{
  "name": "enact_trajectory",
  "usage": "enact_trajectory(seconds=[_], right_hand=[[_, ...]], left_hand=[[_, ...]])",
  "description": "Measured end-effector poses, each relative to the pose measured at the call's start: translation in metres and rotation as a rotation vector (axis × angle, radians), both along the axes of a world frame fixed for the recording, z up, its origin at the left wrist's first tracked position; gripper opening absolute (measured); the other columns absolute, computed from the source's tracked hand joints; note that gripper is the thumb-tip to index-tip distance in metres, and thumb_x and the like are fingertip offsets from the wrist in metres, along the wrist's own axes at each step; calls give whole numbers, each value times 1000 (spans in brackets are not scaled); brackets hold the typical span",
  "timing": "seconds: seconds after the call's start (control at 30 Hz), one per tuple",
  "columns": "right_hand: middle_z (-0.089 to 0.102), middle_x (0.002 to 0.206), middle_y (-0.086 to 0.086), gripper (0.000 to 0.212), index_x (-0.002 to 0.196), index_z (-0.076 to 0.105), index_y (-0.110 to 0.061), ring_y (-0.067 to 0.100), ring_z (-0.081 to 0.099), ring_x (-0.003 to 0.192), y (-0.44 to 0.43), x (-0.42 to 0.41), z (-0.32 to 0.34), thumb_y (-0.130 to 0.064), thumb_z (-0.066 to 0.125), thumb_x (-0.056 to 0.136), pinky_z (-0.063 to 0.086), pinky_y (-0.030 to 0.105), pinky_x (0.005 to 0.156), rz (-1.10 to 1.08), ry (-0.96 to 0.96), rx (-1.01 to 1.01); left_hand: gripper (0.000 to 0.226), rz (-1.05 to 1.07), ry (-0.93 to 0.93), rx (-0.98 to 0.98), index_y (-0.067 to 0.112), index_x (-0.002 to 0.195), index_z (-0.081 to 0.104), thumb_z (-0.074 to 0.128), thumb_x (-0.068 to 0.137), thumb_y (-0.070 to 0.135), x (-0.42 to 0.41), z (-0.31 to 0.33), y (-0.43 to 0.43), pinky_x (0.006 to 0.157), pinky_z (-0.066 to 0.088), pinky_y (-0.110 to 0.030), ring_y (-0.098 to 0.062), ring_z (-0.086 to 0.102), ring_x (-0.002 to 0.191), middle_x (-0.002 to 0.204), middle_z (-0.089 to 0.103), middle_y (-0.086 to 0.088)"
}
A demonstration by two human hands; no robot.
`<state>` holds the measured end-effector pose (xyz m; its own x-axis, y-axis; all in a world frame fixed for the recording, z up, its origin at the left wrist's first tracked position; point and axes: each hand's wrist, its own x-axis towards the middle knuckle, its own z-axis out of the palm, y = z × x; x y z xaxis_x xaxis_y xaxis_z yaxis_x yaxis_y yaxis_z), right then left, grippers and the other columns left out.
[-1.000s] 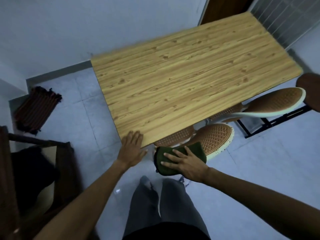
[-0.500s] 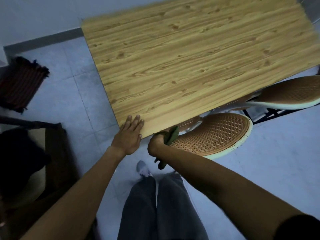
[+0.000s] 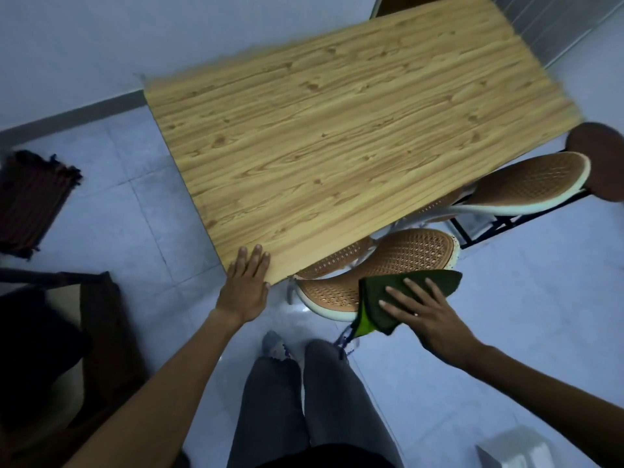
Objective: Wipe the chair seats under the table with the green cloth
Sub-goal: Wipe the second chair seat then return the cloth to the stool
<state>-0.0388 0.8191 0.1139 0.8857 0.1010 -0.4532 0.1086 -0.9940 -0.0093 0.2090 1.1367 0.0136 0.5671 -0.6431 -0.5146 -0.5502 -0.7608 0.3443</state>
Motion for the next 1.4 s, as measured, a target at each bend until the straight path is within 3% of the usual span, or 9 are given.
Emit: enact_trajectory(seconds=[0.2, 0.33, 0.47, 0.67, 0.77, 0.97, 1.03, 1.13, 1.4], right_hand=[[41, 156, -3, 70, 151, 34, -36, 44, 48, 129, 74, 35, -16, -24, 47, 83, 37, 67, 100, 95, -61, 93], [30, 160, 9, 58, 149, 41, -25, 55, 34, 134, 149, 94, -29, -29, 57, 93, 31, 73, 100, 90, 166, 23], [47, 142, 22, 39, 136, 57, -11, 58, 41, 125, 182, 140, -37, -18, 47, 99, 37, 70, 94, 4, 314, -99], [49, 148, 6, 52, 147, 43, -27, 41, 52, 123, 122, 72, -34, -36, 51, 97, 37, 62, 102, 5, -54, 159], [48, 150, 1, 52, 154, 30, -32, 34, 48, 132, 76, 21, -29, -39, 42, 104, 27, 65, 109, -101, -191, 154], [31, 160, 9, 65, 150, 39, -31, 41, 17, 149, 32, -18, -2, -19, 58, 89, 14, 72, 111, -514, -256, -29], [24, 162, 14, 54, 151, 39, -22, 40, 14, 149, 60, -14, 2, -29, 46, 97, 18, 68, 114, -852, -342, 18], [0, 165, 11, 69, 156, 21, -13, 32, -5, 152, 103, 16, -7, -54, 20, 100, 12, 56, 121, -1210, -301, 288], [-3, 166, 7, 71, 156, 18, -6, 28, -17, 150, 41, 35, -41, -47, 36, 101, 6, 46, 121, -1259, -423, 306]], left_hand=[[74, 11, 5, 23, 15, 158, 4, 18, 92, 46, -1, 0, -2, 121, 5, -54, -39, -12, 152, 166, -9, -8], [75, 6, 10, 36, 15, 158, 3, 17, 92, 49, -1, -3, -3, 121, 4, -54, -38, -14, 152, 166, -11, -7], [76, 22, 38, -4, 16, 158, 6, 20, 93, 53, 4, -6, -1, 120, 5, -56, -38, -11, 152, 167, -7, -7], [77, 112, 86, 43, 23, 158, 7, 25, 95, 64, 5, -3, -11, 121, 4, -55, -32, -11, 153, 167, -8, -2], [80, 193, 138, 76, 23, 157, 10, 28, 93, 68, 5, 6, -22, 121, 3, -58, -31, -9, 153, 167, -6, -1], [102, 188, 159, -64, 21, 151, 28, 19, 74, 88, -42, 45, -70, 117, 17, -57, -34, 19, 149, 163, 21, -12], [96, 118, 249, -152, 25, 151, 29, 16, 78, 86, -78, 52, -93, 119, 14, -55, -31, 17, 151, 164, 22, -9], [100, 97, 204, -223, 27, 148, 38, -3, 78, 85, -115, 49, -121, 118, 22, -49, -23, 29, 148, 157, 39, -1], [81, 305, -14, -82, 22, 134, 53, 13, 89, 76, -130, 47, -143, 113, 30, -53, -28, 43, 136, 146, 52, -3]])
